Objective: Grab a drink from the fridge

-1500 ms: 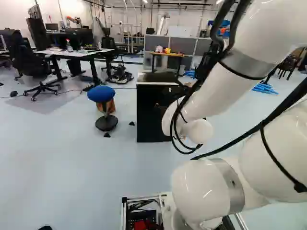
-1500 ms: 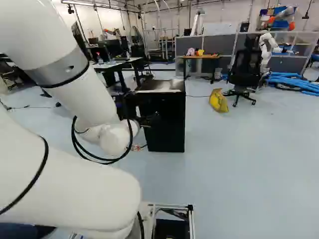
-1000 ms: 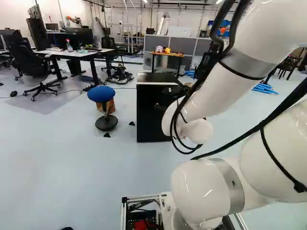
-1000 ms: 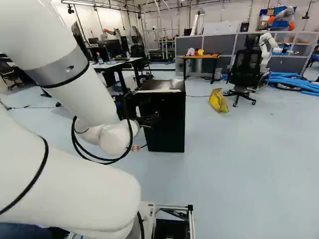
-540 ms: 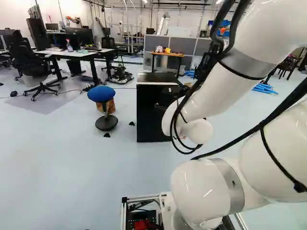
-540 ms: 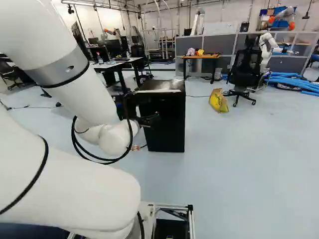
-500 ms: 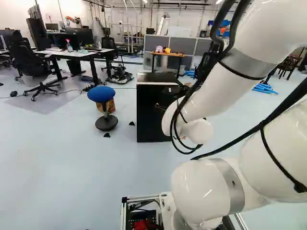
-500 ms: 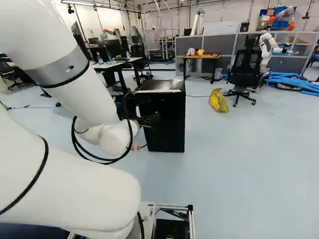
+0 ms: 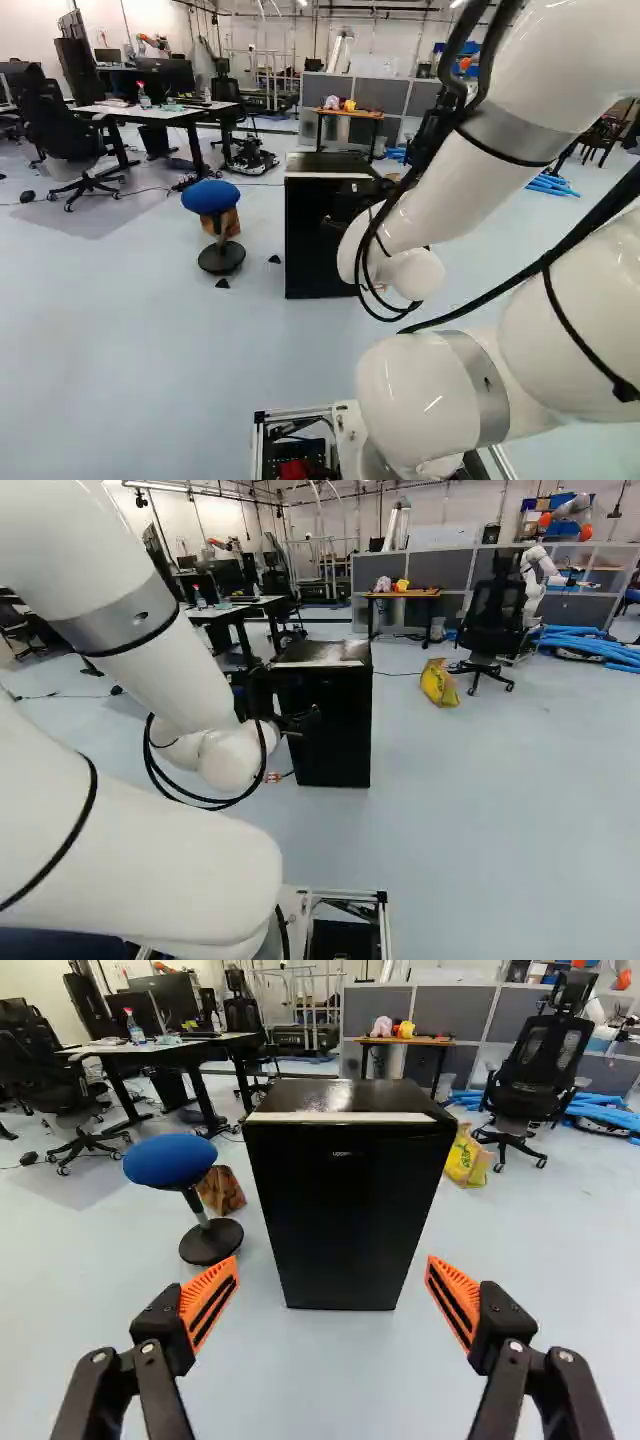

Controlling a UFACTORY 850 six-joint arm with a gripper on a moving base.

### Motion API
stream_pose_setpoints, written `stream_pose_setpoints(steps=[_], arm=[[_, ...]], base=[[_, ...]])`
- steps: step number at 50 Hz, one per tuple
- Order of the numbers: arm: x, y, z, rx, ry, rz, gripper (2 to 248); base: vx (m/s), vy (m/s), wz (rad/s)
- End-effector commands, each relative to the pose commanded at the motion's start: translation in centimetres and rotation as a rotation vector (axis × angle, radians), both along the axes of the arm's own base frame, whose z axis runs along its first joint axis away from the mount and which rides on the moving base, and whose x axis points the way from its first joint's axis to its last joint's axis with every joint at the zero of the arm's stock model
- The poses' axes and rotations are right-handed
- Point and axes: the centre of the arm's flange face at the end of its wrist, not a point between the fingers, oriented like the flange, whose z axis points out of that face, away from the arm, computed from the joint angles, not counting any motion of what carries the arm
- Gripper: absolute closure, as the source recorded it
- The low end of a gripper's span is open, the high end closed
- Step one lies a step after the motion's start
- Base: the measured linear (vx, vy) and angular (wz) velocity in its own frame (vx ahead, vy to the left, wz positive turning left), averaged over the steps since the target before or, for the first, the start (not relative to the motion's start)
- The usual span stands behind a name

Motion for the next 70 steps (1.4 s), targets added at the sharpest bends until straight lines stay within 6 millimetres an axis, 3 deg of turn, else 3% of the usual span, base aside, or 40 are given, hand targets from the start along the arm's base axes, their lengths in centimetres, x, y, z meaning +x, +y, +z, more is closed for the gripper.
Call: stream_pose_setpoints(steps=[70], arm=[[0.00,0.00,0.00,0.000,0.000,0.000,3]], base=[[0.061,0.021,-0.008]])
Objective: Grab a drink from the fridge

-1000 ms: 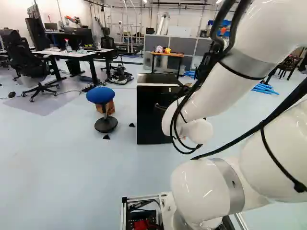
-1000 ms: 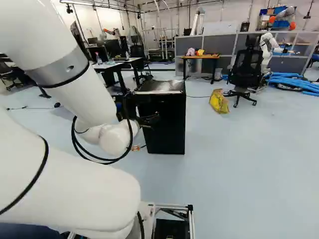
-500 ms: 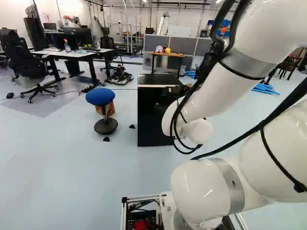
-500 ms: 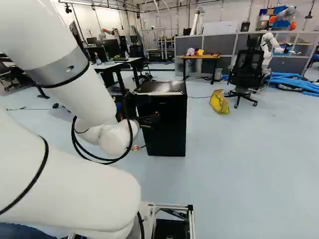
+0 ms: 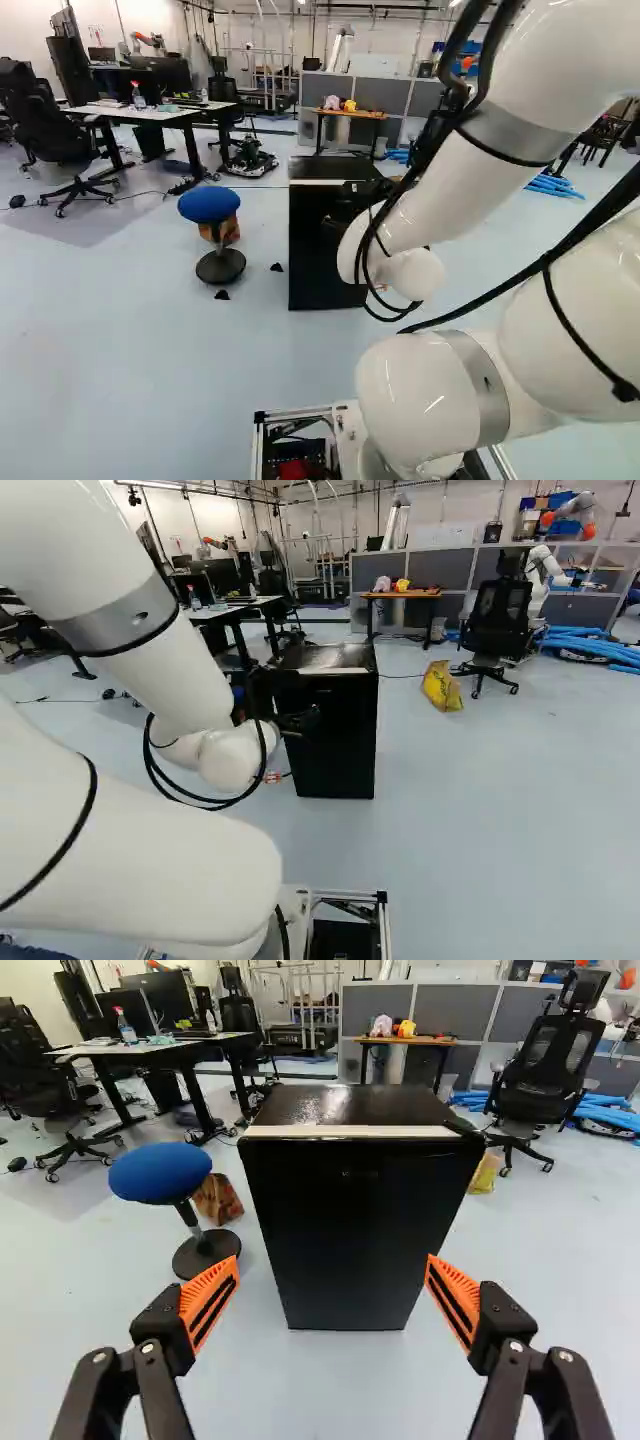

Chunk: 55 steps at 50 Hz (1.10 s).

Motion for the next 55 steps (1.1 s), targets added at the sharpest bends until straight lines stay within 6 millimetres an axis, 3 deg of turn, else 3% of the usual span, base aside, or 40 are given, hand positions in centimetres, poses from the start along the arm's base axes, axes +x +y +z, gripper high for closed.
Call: stream_pose_setpoints(steps=[55], arm=[[0.00,0.00,0.00,0.000,0.000,0.000,3]], base=[[0.043,0.039,-0.009]])
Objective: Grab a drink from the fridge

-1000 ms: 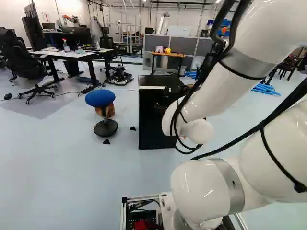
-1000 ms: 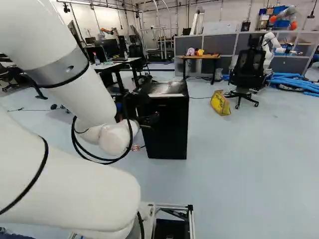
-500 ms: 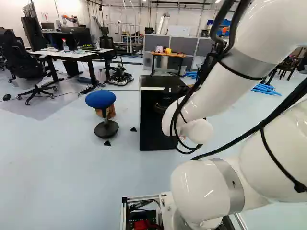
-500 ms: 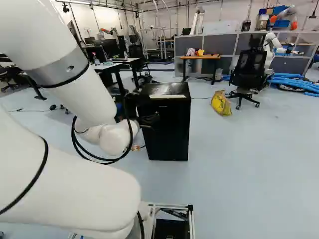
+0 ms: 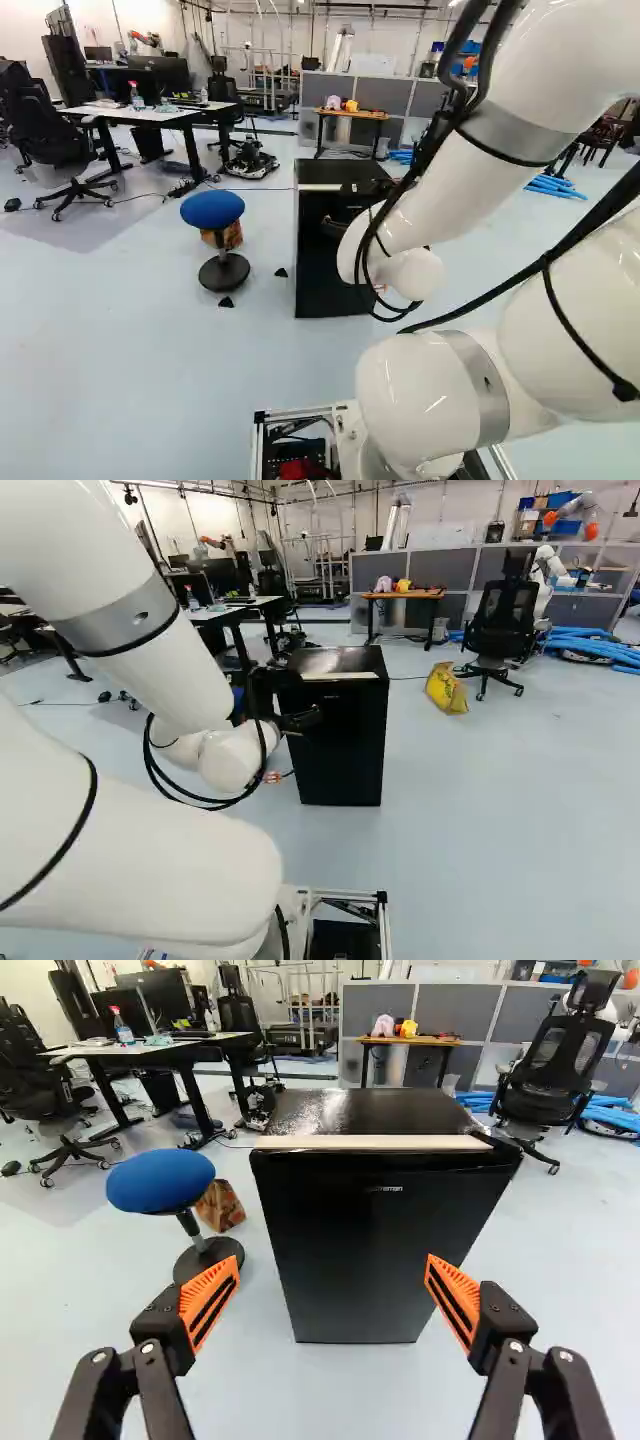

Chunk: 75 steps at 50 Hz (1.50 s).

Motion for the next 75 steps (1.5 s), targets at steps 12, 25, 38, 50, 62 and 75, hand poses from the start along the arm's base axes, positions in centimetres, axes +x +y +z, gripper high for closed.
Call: stream_pose_setpoints(steps=[12,25,38,50,62,75], arm=[[0.00,0.00,0.00,0.000,0.000,0.000,3],[0.00,0.00,0.00,0.000,0.000,0.000,3],[0.00,0.00,0.00,0.000,0.000,0.000,3],[0.00,0.00,0.00,0.000,0.000,0.000,3],[0.00,0.00,0.00,0.000,0.000,0.000,3],[0.00,0.00,0.00,0.000,0.000,0.000,3]], base=[[0.045,0.060,-0.010],[0.047,0.067,-0.010],[0.047,0.076,-0.012],[0.045,0.076,-0.010],[0.032,0.056,0.001],[0.000,0.000,-0.003]])
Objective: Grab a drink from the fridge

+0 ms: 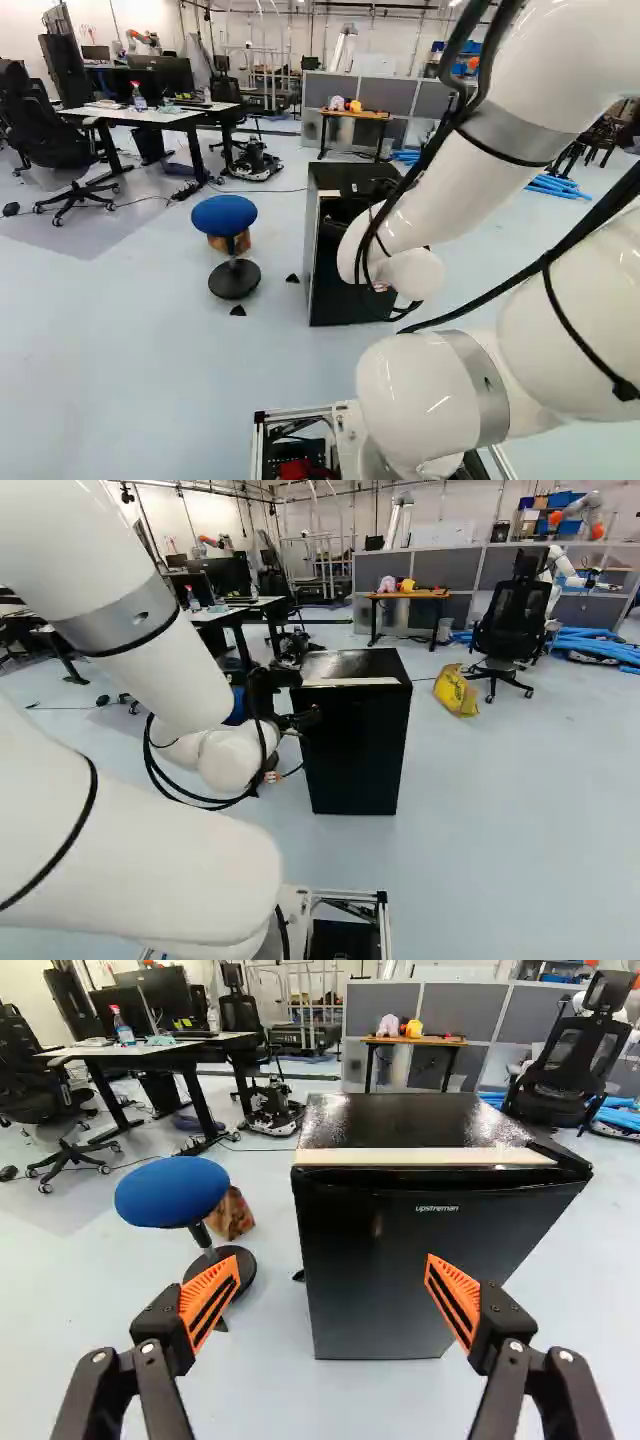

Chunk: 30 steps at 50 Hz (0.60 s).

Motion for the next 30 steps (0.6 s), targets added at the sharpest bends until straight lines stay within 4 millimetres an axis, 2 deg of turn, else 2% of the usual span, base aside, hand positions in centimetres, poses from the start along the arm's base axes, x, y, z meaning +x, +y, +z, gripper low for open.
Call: stream_pose_setpoints(steps=[30], arm=[[0.52,0.42,0.08,0.018,0.003,-0.020,3]], base=[[0.000,0.000,0.000]])
